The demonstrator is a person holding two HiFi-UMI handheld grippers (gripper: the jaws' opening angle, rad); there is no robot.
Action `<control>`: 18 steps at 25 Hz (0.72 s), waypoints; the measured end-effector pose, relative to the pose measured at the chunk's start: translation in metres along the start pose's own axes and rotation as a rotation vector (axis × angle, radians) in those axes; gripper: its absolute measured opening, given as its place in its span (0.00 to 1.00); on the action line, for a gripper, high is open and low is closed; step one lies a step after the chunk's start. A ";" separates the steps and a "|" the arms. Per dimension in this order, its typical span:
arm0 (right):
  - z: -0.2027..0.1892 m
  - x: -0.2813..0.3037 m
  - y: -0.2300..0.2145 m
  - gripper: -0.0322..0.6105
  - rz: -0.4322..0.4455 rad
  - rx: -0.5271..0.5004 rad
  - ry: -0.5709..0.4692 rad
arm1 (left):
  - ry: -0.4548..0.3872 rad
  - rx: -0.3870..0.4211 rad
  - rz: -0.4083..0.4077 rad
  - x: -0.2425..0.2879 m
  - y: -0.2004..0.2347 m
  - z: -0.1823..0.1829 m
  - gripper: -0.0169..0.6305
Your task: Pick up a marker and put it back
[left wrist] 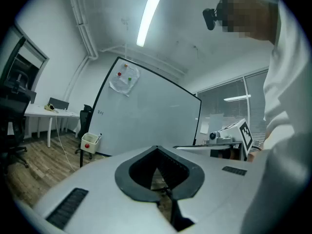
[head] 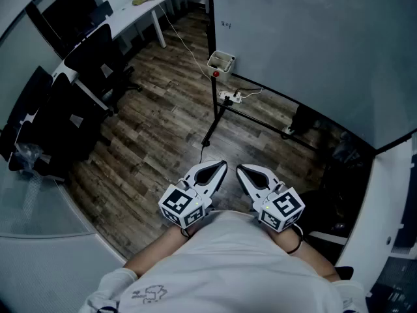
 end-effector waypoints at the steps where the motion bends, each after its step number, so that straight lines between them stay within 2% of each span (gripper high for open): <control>1: 0.000 0.000 0.000 0.07 0.001 0.001 0.000 | 0.000 0.002 0.000 0.000 0.000 0.000 0.04; 18: -0.002 0.027 0.004 0.07 0.032 0.024 -0.006 | 0.001 -0.010 0.026 -0.013 0.027 -0.004 0.04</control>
Point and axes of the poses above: the fingertips, and each gripper's own axes: x forward along the fingers, y to its left, z out of its top, the point moved 3 cm from there along -x, backward along the fingers, and after that the axes turned 8 degrees about x, right-handed, at the moved point
